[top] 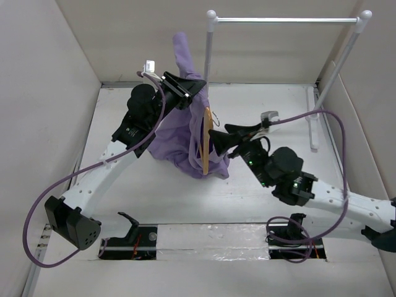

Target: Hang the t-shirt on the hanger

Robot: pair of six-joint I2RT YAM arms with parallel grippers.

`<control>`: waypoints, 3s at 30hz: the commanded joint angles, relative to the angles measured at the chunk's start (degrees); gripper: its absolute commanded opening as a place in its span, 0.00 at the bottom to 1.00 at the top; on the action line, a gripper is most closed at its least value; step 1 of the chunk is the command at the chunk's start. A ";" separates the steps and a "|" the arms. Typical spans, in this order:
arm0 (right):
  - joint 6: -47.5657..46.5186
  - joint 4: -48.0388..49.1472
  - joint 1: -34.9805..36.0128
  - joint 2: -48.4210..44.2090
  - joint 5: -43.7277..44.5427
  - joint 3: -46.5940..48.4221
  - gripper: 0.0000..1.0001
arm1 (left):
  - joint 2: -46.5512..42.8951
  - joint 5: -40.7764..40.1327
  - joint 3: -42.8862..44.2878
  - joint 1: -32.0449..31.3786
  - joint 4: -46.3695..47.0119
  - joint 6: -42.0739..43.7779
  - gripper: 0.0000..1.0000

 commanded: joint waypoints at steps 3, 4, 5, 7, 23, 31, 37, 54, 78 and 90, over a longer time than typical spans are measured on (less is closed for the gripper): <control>8.50 -9.92 -0.95 -9.82 -4.12 -2.65 0.70 | -3.89 1.79 0.82 -0.18 5.03 -1.20 0.00; 9.12 -12.19 -0.95 -11.07 -4.03 -3.80 0.60 | -3.98 1.53 0.82 -0.18 5.03 -1.29 0.00; 10.78 -13.17 -1.82 -12.03 -3.94 -4.94 0.16 | -3.98 1.52 0.91 -0.18 5.03 -1.29 0.00; 12.19 -15.36 -3.58 -13.88 -5.34 -8.55 0.00 | -3.63 2.05 0.91 -0.18 5.55 -1.91 0.00; 5.17 -11.96 -17.90 -3.00 -27.84 -14.01 0.65 | -1.78 3.54 1.71 -0.18 5.38 -3.58 0.00; 2.27 -9.14 -22.13 5.44 -39.88 -10.32 0.60 | -3.01 3.90 1.17 0.96 4.68 -3.58 0.00; 1.92 -7.82 -22.14 8.34 -43.23 -9.09 0.48 | -3.36 3.72 0.56 0.96 5.47 -3.93 0.00; 11.58 -18.80 -16.07 -1.58 -39.28 -16.46 0.00 | 2.08 0.73 6.89 3.78 19.87 -7.88 0.00; 15.54 -40.86 -14.23 -5.81 -41.19 -8.04 0.00 | 5.43 -5.24 3.02 8.70 25.07 2.04 0.00; 21.34 -39.98 -11.68 -1.24 -50.08 -14.89 0.00 | 8.23 -9.53 7.50 11.87 25.43 -3.94 0.00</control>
